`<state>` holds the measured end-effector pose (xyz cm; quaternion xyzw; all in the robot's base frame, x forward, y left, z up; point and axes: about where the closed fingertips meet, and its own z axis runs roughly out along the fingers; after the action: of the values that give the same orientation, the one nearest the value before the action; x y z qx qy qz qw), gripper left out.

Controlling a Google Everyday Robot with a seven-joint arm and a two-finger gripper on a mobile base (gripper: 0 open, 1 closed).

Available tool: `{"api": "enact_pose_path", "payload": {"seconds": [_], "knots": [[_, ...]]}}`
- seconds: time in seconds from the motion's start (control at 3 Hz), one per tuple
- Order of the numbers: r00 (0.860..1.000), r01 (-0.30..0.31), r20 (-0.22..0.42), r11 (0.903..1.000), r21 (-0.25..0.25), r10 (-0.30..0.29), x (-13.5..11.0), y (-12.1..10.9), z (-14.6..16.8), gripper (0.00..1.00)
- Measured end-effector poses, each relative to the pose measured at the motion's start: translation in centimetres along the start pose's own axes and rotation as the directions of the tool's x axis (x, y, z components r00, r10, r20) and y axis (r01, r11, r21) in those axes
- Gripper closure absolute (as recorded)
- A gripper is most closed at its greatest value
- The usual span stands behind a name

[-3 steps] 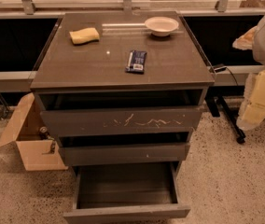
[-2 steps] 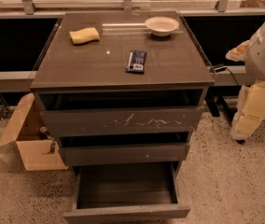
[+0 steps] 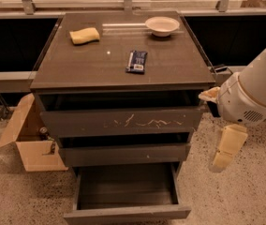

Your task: Close bottom drawer

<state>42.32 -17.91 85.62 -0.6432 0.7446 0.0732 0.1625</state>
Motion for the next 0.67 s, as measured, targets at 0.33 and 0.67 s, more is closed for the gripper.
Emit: {"api": "enact_pose_path", "payload": {"seconds": [0.33,0.67], "knots": [[1.000,0.005,0.002,1.0000,-0.005,-0.005,0.0,0.0,0.5,0.00],[0.999,0.047,0.019,0.9981,-0.041,-0.046,0.4,-0.1,4.7,0.00]]}}
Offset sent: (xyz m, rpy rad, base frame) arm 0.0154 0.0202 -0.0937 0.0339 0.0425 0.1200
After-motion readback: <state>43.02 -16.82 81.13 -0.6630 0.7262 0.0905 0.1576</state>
